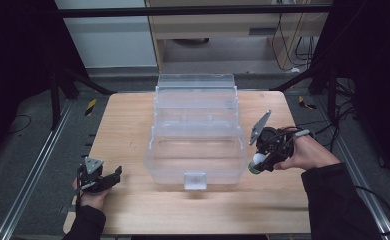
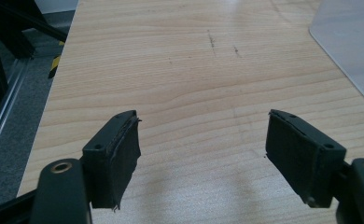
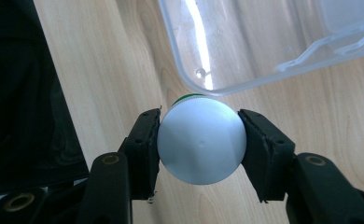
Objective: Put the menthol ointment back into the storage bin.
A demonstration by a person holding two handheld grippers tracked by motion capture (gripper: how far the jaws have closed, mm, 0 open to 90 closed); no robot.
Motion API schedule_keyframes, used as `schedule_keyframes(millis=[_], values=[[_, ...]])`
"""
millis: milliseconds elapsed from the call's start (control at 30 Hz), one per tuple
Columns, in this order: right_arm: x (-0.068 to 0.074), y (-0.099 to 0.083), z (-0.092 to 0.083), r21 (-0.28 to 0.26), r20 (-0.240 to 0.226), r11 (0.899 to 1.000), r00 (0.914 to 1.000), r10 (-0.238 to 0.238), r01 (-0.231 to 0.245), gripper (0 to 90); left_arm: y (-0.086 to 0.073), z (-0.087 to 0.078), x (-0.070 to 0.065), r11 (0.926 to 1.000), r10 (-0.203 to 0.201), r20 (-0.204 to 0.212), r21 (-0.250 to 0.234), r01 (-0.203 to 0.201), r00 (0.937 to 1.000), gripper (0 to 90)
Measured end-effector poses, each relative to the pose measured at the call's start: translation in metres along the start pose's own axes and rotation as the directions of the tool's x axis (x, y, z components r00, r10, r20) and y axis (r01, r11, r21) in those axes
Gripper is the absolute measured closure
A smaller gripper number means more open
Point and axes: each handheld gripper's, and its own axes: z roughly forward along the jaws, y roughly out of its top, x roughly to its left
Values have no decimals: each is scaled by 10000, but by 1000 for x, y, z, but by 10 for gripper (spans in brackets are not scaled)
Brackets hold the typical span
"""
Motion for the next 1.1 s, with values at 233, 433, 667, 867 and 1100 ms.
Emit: schedule_keyframes(millis=[233, 433, 667, 867, 1100], values=[[-3, 15, -6, -93, 95, 9998, 9998, -156, 157, 505, 0, 0, 0, 10000, 8, 35, 24, -9, 10000, 254], [-8, 29, -7, -229, 161, 9994, 9996, -251, 255, 505, 0, 0, 0, 10000, -4, 14, 4, 4, 10000, 254], [-17, 38, 5, -381, 266, 9983, 9987, -423, 433, 505, 0, 0, 0, 10000, 11, 16, 6, -11, 10000, 254], [-24, 41, 18, -595, 131, 9978, 9995, -292, 299, 505, 0, 0, 0, 10000, 12, 4, 0, -12, 10000, 254], [-29, 42, 34, -561, -2, 9980, 9996, -276, 276, 505, 0, 0, 1, 10000, 14, -7, -2, -14, 10000, 254]])
